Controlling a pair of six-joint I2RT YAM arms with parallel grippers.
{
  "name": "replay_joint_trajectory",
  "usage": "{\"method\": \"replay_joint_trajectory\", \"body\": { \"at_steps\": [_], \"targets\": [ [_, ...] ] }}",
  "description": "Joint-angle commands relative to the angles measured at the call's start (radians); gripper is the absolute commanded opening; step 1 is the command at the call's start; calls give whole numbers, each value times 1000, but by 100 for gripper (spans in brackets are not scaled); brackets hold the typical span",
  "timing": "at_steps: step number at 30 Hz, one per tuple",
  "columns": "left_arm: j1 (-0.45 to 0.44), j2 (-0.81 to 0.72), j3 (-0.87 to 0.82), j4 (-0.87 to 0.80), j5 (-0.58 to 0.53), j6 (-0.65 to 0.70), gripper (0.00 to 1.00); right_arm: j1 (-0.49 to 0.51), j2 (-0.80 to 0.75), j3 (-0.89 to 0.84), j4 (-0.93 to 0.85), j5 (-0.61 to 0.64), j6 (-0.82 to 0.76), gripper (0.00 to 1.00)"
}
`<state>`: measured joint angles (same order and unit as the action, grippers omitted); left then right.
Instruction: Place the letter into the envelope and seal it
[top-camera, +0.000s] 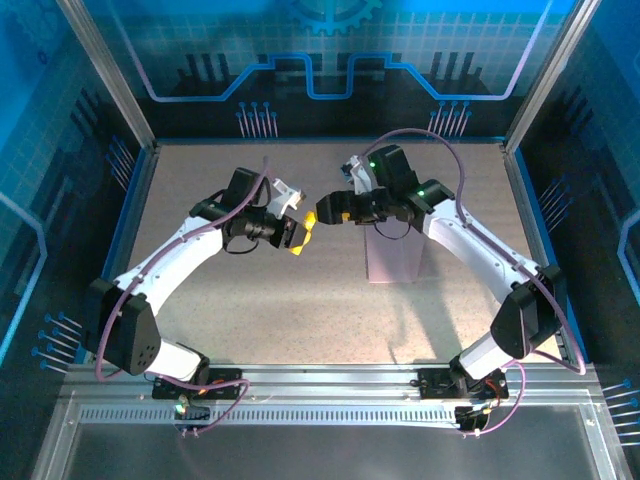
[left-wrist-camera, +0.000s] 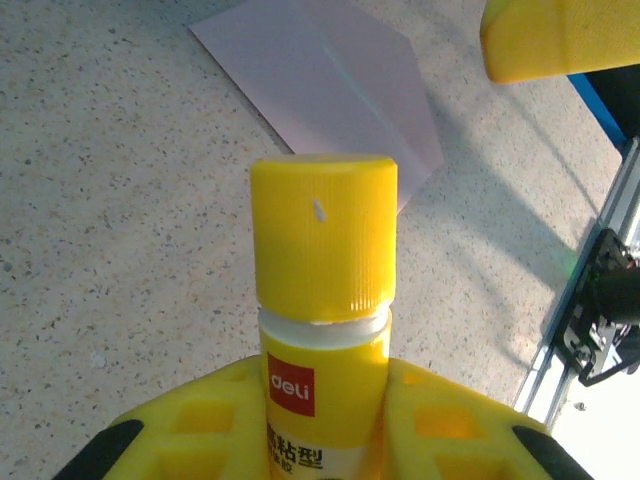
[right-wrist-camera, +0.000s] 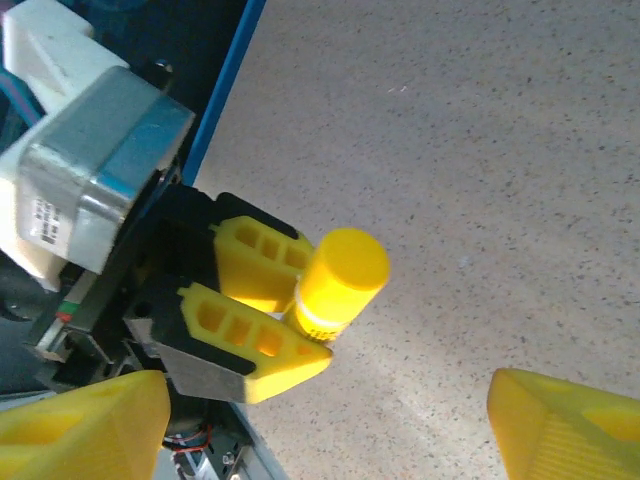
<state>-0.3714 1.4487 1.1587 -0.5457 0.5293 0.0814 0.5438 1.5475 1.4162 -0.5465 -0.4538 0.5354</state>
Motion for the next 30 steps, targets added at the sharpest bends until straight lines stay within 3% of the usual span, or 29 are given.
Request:
{"method": "replay_joint_trajectory", "body": {
  "at_steps": [1,16,30],
  "targets": [
    [-8,-36,46,-37,67,67,5,8,-23,-6,-7,-15,23,81],
    [-29,-86,-38,63,111,40,4,15,52,-17,77,-50,97,56],
    [-33,-72,-36,56,112,49,5,19,96,2,85,-68,106,52]
  ]
}}
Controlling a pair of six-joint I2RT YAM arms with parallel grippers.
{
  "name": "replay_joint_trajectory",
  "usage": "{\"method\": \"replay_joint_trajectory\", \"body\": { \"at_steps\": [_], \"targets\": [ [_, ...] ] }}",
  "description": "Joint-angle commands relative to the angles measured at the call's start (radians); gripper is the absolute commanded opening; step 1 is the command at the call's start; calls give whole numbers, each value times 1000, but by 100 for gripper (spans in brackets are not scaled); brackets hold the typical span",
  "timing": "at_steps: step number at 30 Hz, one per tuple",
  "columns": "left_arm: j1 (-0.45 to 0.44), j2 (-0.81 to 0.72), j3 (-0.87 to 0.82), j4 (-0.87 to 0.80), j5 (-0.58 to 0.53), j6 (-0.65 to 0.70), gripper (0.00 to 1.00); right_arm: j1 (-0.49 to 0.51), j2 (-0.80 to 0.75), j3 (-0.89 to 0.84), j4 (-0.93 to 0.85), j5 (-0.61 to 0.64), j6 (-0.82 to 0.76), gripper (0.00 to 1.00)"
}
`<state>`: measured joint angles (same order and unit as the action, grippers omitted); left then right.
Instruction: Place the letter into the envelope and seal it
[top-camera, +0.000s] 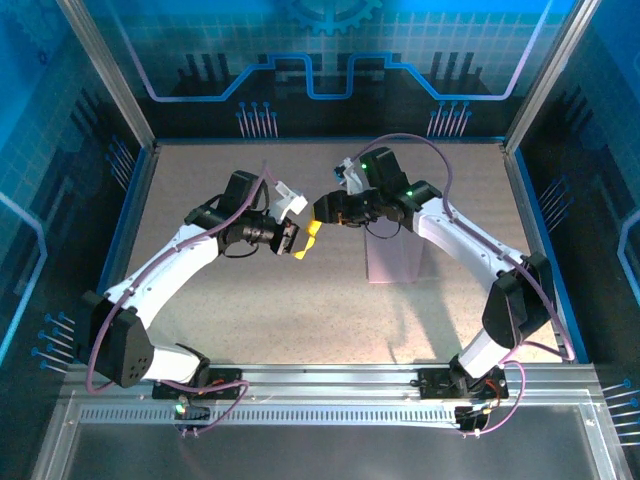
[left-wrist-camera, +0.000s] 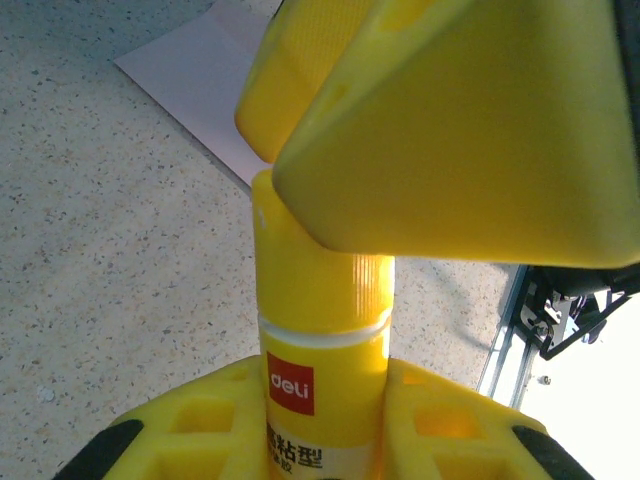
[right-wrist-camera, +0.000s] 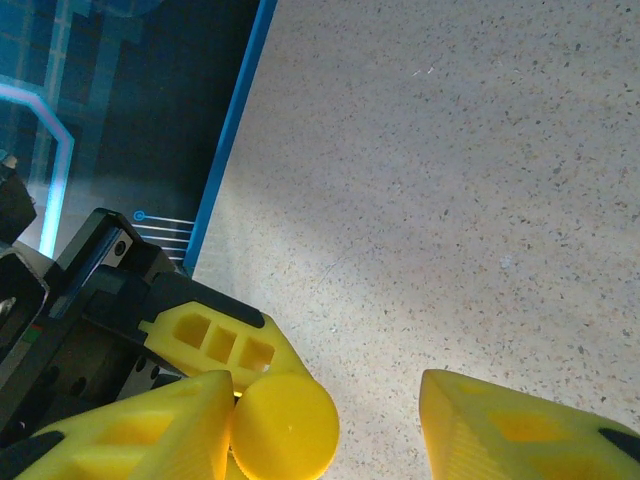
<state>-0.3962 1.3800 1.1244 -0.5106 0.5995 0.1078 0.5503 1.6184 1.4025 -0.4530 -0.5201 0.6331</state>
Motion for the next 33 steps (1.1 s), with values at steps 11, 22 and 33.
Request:
{"method": "replay_joint_trajectory", "body": {
  "at_steps": [11,22,33],
  "targets": [
    [-7,5,-5,21,50,24,4,16,31,12,13,-11,19,48],
    [-8,11,-1,16,49,27,4,17,35,6,16,-13,20,47],
    [-8,11,-9,46,-6,-2,4,25,29,-16,37,-24,43,47]
  ]
}}
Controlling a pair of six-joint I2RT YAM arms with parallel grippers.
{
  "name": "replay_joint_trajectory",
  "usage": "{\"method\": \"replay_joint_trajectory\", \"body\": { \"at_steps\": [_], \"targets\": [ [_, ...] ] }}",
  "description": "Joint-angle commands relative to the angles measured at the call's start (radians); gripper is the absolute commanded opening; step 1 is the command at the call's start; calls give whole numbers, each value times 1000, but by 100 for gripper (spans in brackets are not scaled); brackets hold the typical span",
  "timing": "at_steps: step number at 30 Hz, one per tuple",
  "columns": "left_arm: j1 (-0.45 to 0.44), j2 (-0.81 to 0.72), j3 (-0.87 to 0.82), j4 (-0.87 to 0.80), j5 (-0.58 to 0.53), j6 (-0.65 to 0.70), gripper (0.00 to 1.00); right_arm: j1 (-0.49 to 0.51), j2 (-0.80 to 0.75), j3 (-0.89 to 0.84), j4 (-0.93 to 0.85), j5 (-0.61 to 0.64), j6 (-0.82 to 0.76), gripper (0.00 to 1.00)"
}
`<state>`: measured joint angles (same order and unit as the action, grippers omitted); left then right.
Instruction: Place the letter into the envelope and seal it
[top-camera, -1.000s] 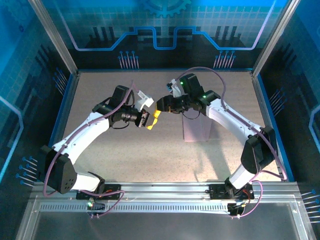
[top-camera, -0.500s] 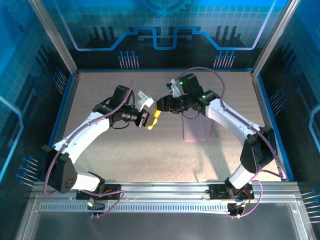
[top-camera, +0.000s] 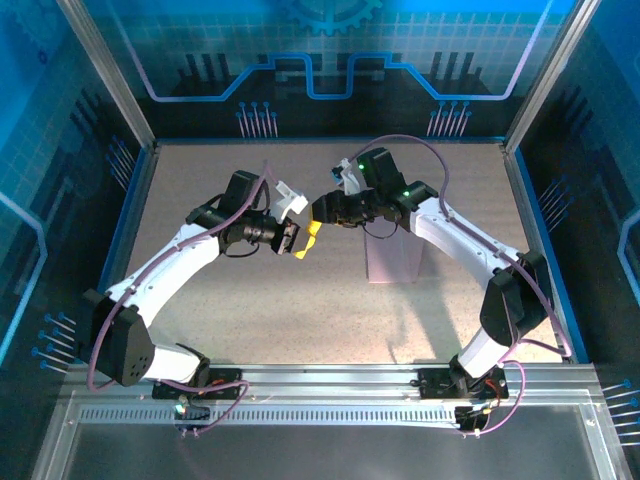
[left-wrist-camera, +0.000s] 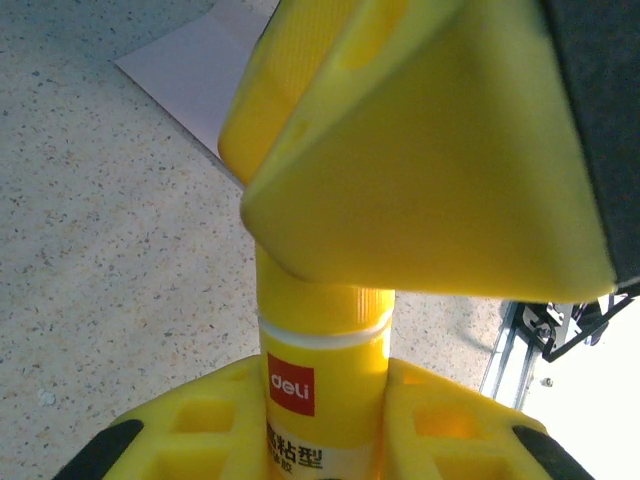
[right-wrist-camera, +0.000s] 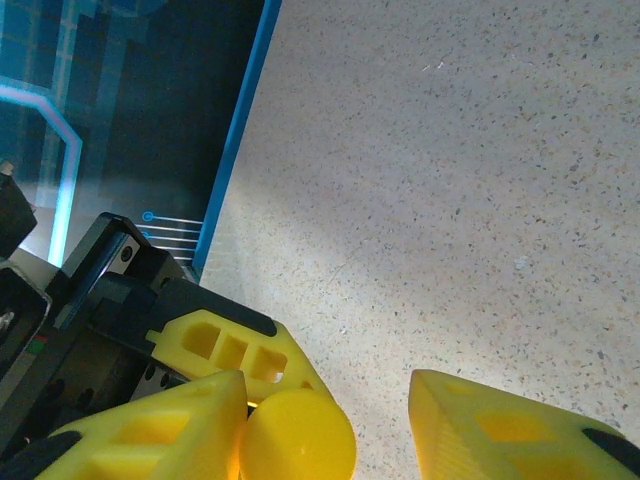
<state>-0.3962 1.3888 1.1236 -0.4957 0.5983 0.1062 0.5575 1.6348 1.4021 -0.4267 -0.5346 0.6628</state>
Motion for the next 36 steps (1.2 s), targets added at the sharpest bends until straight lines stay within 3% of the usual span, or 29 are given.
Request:
{"method": "replay_joint_trajectory", "body": {
  "at_steps": [1,15,31,36],
  "targets": [
    [-9,4,-8,31,-10,-1,4,19,13,-18,13,-9,14,47],
    [-8,34,-2,22,-19,1,2,9,-19,-27,21,15,27,23],
    [-8,78,10,-4,-35,12,0,-175,-173,-104,9,78,61,17],
    [-8,74,10,-6,-39,14,0,-256,-231,-145,-120,258,-8,19]
  ]
}}
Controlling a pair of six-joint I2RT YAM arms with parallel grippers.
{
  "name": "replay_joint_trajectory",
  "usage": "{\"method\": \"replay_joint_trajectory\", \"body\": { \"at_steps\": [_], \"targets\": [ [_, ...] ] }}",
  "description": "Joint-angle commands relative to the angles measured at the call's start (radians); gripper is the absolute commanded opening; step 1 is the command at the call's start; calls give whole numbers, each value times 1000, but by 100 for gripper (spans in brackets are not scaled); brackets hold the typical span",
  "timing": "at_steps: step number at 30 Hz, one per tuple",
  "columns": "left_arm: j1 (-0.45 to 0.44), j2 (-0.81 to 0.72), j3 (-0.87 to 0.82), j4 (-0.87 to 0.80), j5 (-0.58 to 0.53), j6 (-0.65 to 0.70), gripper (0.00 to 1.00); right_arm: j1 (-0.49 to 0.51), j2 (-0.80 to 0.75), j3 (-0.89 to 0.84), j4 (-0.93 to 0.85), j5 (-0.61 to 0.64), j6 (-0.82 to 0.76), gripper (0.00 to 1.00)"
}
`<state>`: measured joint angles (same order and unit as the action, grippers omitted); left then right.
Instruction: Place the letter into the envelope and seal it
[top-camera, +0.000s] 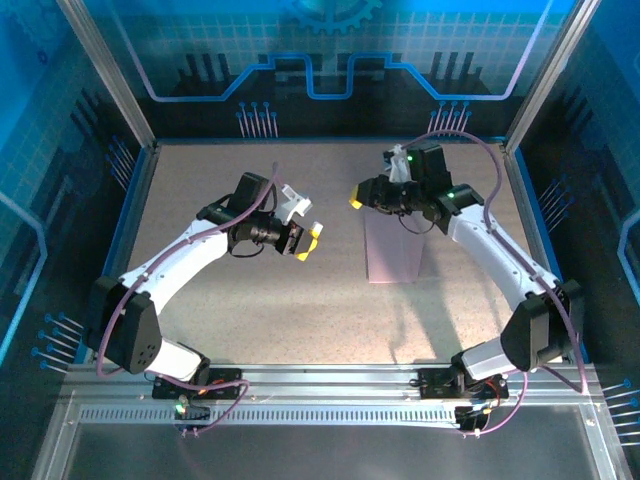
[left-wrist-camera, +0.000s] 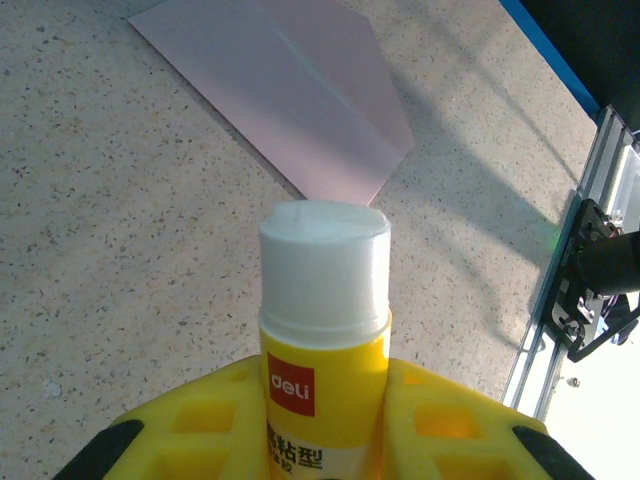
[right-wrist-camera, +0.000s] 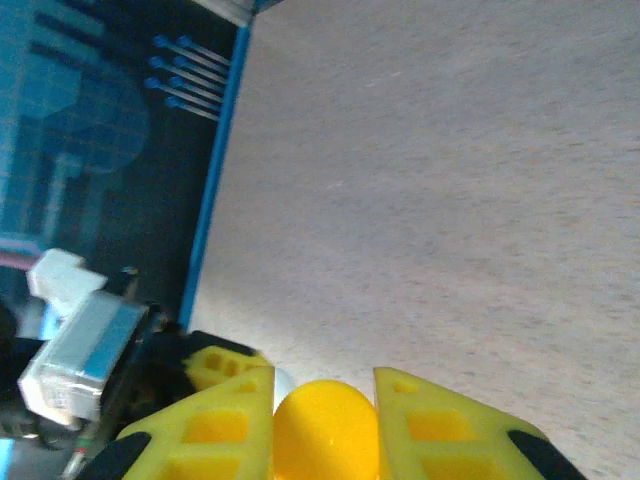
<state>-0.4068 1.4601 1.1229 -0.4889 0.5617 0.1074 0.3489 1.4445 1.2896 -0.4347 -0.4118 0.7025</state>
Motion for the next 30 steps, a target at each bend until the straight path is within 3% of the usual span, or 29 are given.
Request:
{"method": "replay_joint_trajectory", "body": {
  "at_steps": [1,9,20,30],
  "targets": [
    [2,1,10,-13,-3,12,0,-64,-54,-49,-137,189,-62,19],
    [3,8,15,-10,8,0,0,-222,-131,-292,-68,508,-89,21],
    [3,1,10,-8,4,2,0,-268,-74,-536,193,866,36,21],
    [2,-3,7,-5,6,0,0,-284,37,-546,244,914,138,23]
  ]
}}
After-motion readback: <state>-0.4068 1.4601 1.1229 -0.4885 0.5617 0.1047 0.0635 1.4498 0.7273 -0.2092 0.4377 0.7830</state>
